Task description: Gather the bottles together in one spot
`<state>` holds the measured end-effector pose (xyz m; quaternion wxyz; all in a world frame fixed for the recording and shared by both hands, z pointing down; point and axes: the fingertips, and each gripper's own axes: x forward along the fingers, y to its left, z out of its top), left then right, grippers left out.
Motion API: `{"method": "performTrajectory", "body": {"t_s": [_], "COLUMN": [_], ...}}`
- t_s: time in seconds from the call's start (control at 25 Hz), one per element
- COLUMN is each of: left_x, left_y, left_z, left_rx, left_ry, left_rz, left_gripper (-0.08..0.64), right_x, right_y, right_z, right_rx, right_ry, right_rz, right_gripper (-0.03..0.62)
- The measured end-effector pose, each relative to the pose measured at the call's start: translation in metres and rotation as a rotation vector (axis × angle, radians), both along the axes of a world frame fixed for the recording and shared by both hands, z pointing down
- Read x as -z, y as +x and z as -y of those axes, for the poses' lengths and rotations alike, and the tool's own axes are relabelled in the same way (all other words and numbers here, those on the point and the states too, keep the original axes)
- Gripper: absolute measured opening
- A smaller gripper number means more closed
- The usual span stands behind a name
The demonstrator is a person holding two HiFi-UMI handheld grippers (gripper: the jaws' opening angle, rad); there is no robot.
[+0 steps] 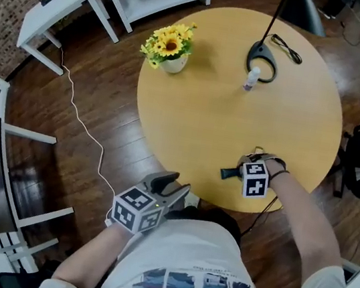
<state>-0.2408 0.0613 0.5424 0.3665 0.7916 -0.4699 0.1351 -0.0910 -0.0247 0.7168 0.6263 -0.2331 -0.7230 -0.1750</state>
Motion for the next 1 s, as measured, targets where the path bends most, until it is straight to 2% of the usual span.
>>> {"method": "performTrajectory", "body": {"t_s": [0.12,0.24,0.32,0.4,0.48,0.52,0.68,0.8,1.0], "left_x": [0.002,0.011,0.020,0.031,0.043,0.049,0.066,0.079,0.086], "left_y": [-0.002,-0.001,0.007,0.022,0.044,0.055,0.094,0.123,0.170], "left_z": [0.013,0.029,0.042,0.057,0.074,0.083,0.113,0.124,0.132], "left_rx": [-0.019,-0.017,-0.005,0.000,-0.024,-0.050,-0.184,-0.285,-0.399], "left_ry": [0.012,0.027,0.031,0.028,0.034,0.049,0.137,0.168,0.205], "left_rz": [-0.016,-0.065,-0.118,-0.204,-0.288,-0.297,-0.184,-0.166,-0.140], "left_gripper": [0.178,0.178,0.177,0.176,0.183,0.183,0.184,0.182,0.056], "right_x": [0.015,0.054,0.089,0.122,0.151,0.164,0.203,0.217,0.216], "right_y": [-0.011,-0.026,-0.031,-0.032,-0.032,-0.032,-0.015,0.007,0.045], "right_z": [0.003,0.014,0.021,0.025,0.024,0.023,0.021,0.024,0.030], "right_rx": [-0.147,-0.385,-0.554,-0.707,-0.829,-0.873,-0.989,-1.032,-1.087], "right_ry": [0.034,0.086,0.149,0.209,0.235,0.241,0.268,0.291,0.304], "right_rz": [0.109,0.279,0.396,0.495,0.579,0.619,0.738,0.777,0.796], "right_gripper": [0.126,0.126,0.126,0.126,0.126,0.126,0.126,0.126,0.126]}}
